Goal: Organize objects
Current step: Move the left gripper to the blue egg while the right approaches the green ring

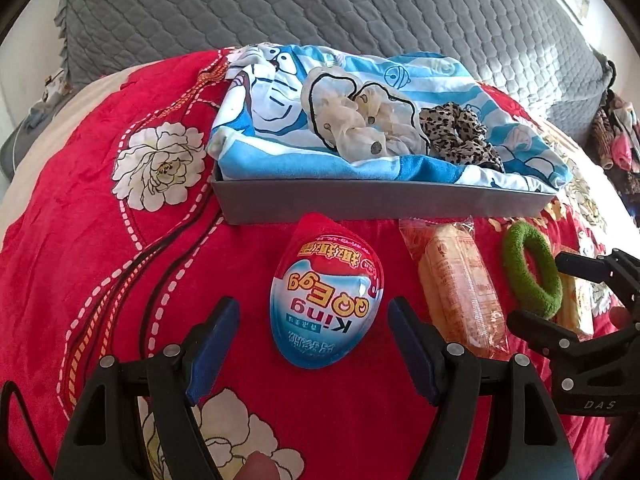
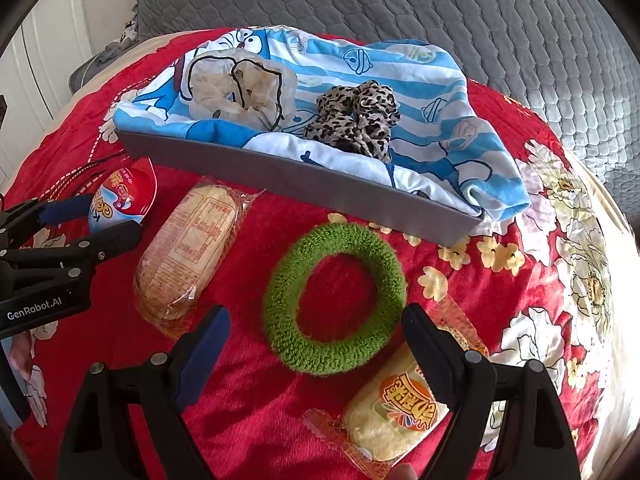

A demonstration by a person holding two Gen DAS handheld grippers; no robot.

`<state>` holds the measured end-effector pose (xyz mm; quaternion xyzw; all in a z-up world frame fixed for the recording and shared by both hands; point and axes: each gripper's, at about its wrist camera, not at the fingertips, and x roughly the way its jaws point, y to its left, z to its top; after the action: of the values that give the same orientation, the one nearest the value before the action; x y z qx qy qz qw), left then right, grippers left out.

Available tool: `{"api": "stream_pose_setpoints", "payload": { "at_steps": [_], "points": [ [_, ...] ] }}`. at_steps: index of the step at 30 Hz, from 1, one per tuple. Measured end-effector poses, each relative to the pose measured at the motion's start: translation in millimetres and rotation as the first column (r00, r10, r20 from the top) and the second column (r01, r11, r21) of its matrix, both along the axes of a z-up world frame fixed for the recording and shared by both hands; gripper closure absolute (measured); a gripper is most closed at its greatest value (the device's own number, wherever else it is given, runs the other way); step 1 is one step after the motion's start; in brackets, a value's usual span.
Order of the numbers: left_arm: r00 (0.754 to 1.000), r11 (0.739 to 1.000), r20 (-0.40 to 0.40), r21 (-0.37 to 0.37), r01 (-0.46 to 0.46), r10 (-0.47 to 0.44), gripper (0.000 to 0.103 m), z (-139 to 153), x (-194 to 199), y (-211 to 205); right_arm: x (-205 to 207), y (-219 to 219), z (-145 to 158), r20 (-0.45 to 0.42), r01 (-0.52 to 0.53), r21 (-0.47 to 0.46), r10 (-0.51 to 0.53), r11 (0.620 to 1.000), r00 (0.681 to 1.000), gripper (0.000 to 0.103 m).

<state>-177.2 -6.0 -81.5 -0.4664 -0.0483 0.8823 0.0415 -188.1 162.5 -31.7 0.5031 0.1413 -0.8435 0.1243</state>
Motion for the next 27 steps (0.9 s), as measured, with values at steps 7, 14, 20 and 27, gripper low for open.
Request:
{"api": "stream_pose_setpoints", "payload": {
  "at_steps": [7,14,20,27],
  "points": [
    [1.0,1.0,0.004,-0.003,0.004,-0.004,0.025,-3,-4,1,-2,0,-4,-0.004,-0.005,0.008,0.005,1.0,1.0,0.016],
    [1.0,1.0,0.009,-0.003,-0.001,0.001,0.025,-6,-9,0,-5,0,-9,-0.007,-0.005,0.016,0.005,1.0,1.0,0.016],
    [1.0,1.0,0.005,-0.003,0.003,-0.003,0.026,-7,-12,1,-7,1,-10,-0.013,-0.003,0.012,0.003,1.0,1.0,0.018],
    [1.0,1.0,-0.004,0.013,0.009,-0.009,0.026,-9,-11,0,-8,1,-10,-0.026,0.002,0.018,-0.001,1.0,1.0,0.027]
  ]
}}
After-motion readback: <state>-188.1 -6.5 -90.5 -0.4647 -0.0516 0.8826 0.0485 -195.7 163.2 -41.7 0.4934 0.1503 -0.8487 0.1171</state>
